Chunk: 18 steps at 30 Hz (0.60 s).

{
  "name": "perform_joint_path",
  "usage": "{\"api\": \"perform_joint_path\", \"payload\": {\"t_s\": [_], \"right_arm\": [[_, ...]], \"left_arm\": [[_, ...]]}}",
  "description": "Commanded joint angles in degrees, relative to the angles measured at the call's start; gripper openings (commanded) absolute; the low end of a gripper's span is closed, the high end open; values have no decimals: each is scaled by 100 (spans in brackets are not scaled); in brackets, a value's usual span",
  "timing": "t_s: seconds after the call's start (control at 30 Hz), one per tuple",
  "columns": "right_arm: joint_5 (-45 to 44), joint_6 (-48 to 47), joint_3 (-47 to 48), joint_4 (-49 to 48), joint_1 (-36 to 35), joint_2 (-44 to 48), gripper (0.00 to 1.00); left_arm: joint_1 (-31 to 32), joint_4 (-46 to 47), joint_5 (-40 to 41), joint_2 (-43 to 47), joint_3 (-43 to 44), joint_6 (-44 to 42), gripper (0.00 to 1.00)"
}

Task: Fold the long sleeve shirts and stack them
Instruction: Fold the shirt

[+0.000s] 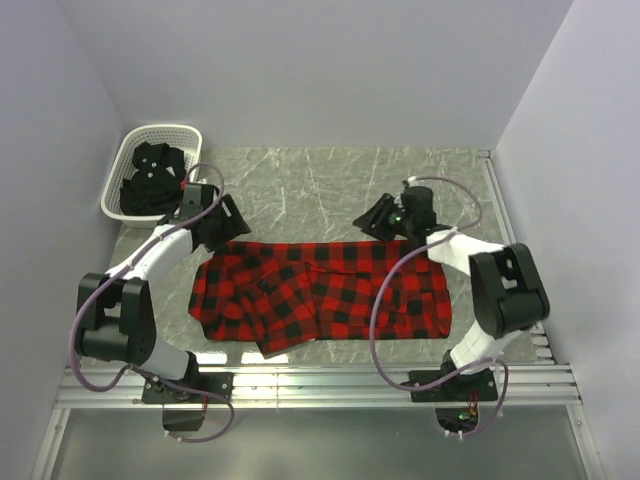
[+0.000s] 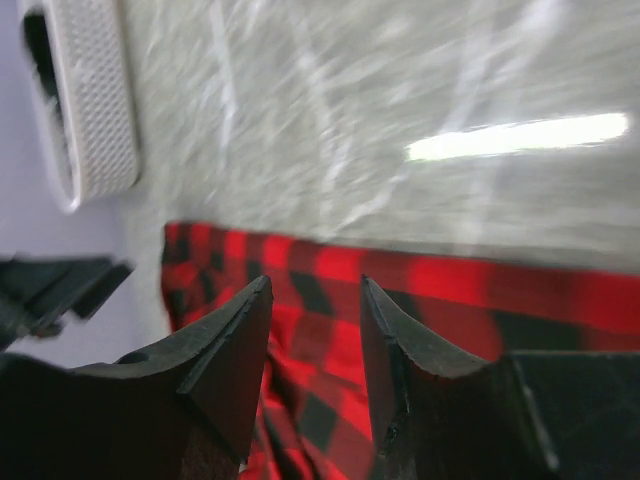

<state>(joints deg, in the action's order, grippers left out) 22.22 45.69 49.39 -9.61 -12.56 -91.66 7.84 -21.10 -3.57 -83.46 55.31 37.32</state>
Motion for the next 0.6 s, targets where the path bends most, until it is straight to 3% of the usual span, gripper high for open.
{"api": "perform_joint_path", "payload": {"t_s": [0.0, 0.17, 0.27, 0.57], "right_arm": [[511, 721, -8, -1385, -291, -545, 48], [477, 994, -192, -1983, -388, -1170, 48], [301, 863, -403, -1870, -257, -1232, 48], [116, 722, -1317, -1615, 1447, -564, 45]], "left_arm": [[86, 475, -328, -319, 85, 240, 76], [34, 624, -363, -917, 7, 513, 74], [-36, 730, -381, -1119, -195, 697, 74], [-159, 801, -557, -1533, -372, 970, 73]]}}
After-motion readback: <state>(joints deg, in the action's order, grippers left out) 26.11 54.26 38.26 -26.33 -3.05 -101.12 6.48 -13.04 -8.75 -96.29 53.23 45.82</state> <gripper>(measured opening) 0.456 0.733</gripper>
